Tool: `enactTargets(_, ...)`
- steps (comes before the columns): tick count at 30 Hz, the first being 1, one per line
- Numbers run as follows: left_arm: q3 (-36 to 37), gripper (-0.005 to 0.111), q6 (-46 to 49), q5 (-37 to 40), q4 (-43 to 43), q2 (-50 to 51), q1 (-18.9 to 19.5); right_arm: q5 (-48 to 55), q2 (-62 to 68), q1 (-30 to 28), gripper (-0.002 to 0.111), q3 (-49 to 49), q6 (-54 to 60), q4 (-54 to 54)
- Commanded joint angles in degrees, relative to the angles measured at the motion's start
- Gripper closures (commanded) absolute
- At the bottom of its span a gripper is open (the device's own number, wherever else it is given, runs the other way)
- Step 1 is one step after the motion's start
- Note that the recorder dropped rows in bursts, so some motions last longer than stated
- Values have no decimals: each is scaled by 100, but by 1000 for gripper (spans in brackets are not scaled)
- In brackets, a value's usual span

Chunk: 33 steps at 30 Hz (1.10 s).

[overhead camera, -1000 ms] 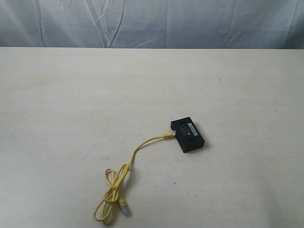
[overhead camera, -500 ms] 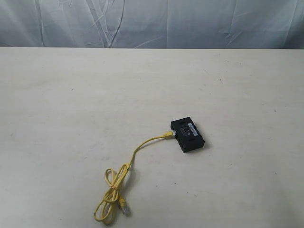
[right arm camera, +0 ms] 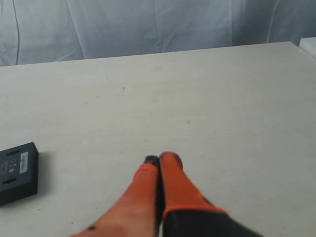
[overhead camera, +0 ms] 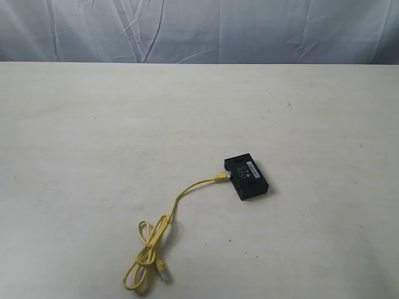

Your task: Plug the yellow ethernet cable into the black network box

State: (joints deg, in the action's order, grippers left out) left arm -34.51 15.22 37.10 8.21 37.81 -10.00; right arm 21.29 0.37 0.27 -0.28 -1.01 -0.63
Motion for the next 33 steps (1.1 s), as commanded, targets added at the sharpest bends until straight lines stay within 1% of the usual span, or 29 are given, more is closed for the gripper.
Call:
enactTargets(1,697,107,19,-644,-149,-903,552,-66,-37,-23,109,28,3,7)
enactTargets(2,944,107,19,-929,-181,-1172,687,-66,-37,-23,109,28,3,7)
enactTargets(5,1688,107,19,-1828,-224,-1948,929,-66,-37,-23,109,28,3,7)
enactTargets(8,2429,107,19,-2480,-224,-2751,983,-66,-37,-23,109,28,3,7)
enactTargets(11,3066,107,19,-2810,-224,-3389,983,-66,-37,-23,109,28,3,7)
enactTargets(13,3436,107,19,-2809,-248,-3722,983,-66,-37,-23,109,28,3,7)
enactTargets(14,3451,107,19,-2797,-248,-3781,983,-41,-37,-27,109,28,-9,8)
enactTargets(17,3451,107,19,-2115,-344,-3781,983,-41,-37,-27,109,28,-9,8)
enactTargets(22,3451,107,19,-2111,-486,-3781,983,-41,-37,-27,109,28,-9,8)
enactTargets(29,3451,107,8,-2126,-423,-3781,983,-41,-37,-27,109,28,-9,8)
enactTargets(31,3451,107,-152,-2201,-409,-3781,983,-41,-37,-27,109,28,-9,8)
enactTargets(33,3451,107,-596,-2244,-540,-3781,983,-41,-37,-27,109,28,-9,8)
